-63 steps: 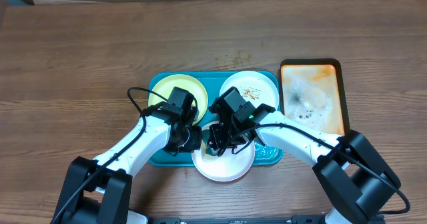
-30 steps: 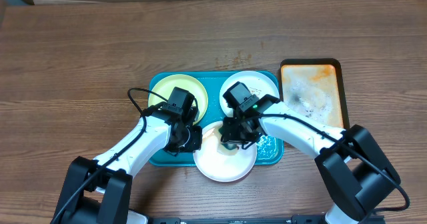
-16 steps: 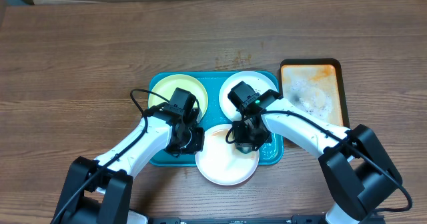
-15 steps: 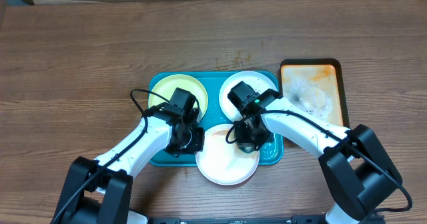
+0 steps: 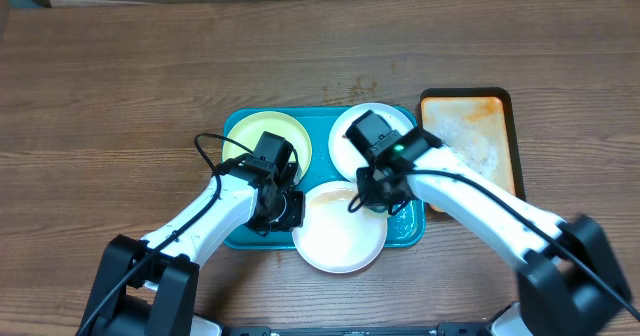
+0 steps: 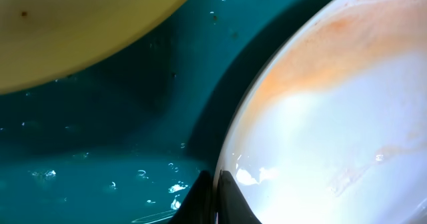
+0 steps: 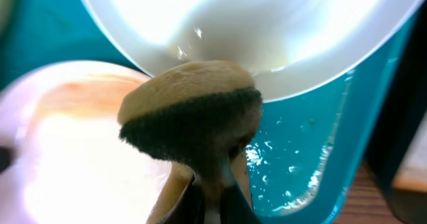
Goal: Clean dirty plates on tray and stack at the side
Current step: 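Scrub the front white plate with the sponge in the right gripper, then return the sponge to the soapy pan with the right gripper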
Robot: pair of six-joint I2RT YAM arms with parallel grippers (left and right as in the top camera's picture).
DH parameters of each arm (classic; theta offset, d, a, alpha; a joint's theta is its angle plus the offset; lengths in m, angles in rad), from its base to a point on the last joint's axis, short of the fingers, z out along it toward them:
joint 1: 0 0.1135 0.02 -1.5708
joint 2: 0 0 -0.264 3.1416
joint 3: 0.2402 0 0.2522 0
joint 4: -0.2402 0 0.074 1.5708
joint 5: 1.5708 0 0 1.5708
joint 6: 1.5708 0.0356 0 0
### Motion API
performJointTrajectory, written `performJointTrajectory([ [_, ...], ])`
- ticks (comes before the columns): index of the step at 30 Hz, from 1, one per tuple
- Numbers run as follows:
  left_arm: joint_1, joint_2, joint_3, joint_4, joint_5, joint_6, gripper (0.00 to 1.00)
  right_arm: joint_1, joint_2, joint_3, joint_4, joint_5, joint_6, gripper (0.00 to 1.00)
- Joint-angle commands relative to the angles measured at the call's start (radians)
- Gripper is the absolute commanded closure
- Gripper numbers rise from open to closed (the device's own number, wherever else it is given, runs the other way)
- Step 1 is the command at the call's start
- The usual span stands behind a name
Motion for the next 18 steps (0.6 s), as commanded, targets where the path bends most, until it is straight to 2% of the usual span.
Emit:
performJointTrajectory([
  [1,0.005,0.009,-0.009,-0.008,-0.044,-0.006,0.96,-0.020,-0.108,0.031,0.003,0.035,-0.006,0.96],
  [2,0.005,0.009,-0.009,-0.008,-0.044,-0.006,0.95,-0.029,-0.123,0.031,0.001,0.035,-0.006,0.96],
  [4,0.005,0.009,-0.009,-0.008,-0.043,-0.006,0.83,-0.053,-0.143,0.031,-0.004,0.035,-0.006,0.96],
  [9,0.005,0.009,-0.009,-0.007,-0.044,-0.006,0.64,-0.176,-0.156,0.031,-0.056,0.054,-0.006,0.96],
  [14,0.005,0.009,-0.009,0.002,-0.043,-0.006,0.65,-0.311,-0.156,0.031,-0.075,0.057,-0.023,0.96],
  [18,0.005,0.009,-0.009,0.008,-0.043,-0.007,0.81,-0.464,-0.155,0.030,-0.074,0.053,-0.063,0.96],
])
